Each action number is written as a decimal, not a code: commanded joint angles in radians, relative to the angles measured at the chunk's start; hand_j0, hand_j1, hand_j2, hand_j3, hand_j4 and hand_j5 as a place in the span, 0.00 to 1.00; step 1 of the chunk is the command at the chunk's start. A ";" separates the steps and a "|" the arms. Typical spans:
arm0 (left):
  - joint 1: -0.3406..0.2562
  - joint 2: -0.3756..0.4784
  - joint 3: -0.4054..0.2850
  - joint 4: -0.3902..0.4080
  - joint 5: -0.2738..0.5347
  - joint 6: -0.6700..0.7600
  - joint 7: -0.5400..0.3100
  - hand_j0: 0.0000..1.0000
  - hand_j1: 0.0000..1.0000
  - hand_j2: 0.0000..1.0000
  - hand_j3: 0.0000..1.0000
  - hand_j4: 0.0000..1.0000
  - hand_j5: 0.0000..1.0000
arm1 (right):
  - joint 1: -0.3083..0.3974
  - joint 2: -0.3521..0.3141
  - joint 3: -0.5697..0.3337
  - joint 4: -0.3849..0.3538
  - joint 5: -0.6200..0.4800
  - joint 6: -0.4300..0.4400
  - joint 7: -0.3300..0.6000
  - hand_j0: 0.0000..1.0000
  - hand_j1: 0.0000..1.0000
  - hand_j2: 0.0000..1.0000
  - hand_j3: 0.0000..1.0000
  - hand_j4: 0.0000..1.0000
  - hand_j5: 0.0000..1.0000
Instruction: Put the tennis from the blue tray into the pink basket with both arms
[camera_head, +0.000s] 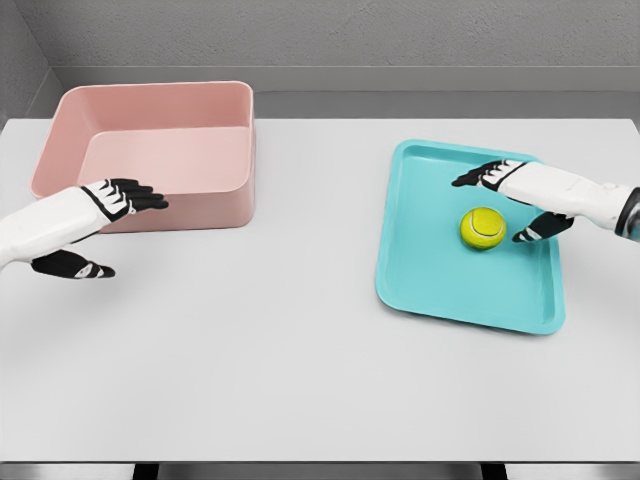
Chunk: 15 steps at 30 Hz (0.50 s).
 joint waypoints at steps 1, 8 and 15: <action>0.000 0.006 0.000 -0.004 0.008 0.000 0.000 1.00 1.00 1.00 1.00 1.00 1.00 | 0.002 0.003 -0.001 0.029 0.005 0.001 0.006 1.00 1.00 1.00 1.00 1.00 1.00; 0.000 0.027 -0.002 -0.012 0.010 0.000 0.000 1.00 1.00 1.00 1.00 1.00 1.00 | 0.018 0.005 -0.004 0.027 0.005 0.001 0.038 1.00 1.00 1.00 1.00 1.00 1.00; 0.011 0.027 0.000 -0.013 0.008 0.000 0.001 1.00 1.00 1.00 1.00 1.00 1.00 | 0.014 0.033 -0.004 0.029 0.007 0.001 0.073 1.00 1.00 1.00 1.00 1.00 1.00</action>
